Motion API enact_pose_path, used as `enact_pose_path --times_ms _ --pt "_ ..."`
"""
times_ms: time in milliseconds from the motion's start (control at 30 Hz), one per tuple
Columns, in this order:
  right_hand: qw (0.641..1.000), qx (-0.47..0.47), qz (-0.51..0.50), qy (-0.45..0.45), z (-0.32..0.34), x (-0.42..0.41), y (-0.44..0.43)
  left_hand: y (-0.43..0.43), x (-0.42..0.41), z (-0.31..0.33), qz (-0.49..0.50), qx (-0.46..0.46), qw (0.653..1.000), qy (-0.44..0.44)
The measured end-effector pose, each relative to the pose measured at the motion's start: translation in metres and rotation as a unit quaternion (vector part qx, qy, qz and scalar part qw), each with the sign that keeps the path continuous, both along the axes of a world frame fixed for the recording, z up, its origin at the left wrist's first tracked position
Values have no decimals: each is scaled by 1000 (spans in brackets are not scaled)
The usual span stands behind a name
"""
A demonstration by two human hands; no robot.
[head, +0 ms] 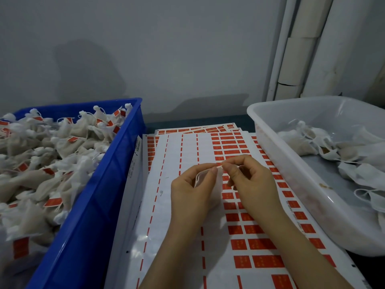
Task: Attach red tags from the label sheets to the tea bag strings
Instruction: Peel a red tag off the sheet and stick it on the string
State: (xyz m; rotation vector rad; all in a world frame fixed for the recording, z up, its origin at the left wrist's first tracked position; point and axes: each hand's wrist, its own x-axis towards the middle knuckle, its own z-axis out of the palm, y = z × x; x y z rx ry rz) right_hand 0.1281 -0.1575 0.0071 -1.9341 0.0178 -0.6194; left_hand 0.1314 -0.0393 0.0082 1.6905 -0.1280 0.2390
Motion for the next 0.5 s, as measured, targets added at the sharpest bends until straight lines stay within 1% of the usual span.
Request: enact_pose_path --times_ms 133,267,400,500 --pt "1000 7 3 -9 0 0 0 -1 -2 3 -28 20 999 2" --pt "1000 -2 -7 -9 -1 0 1 1 -1 0 4 -11 1000 6" --pt "999 20 -44 -7 1 0 -1 1 -1 0 4 -13 1000 -10" --pt "996 44 -75 -10 5 -1 -5 1 -2 -1 3 -8 1000 -4"
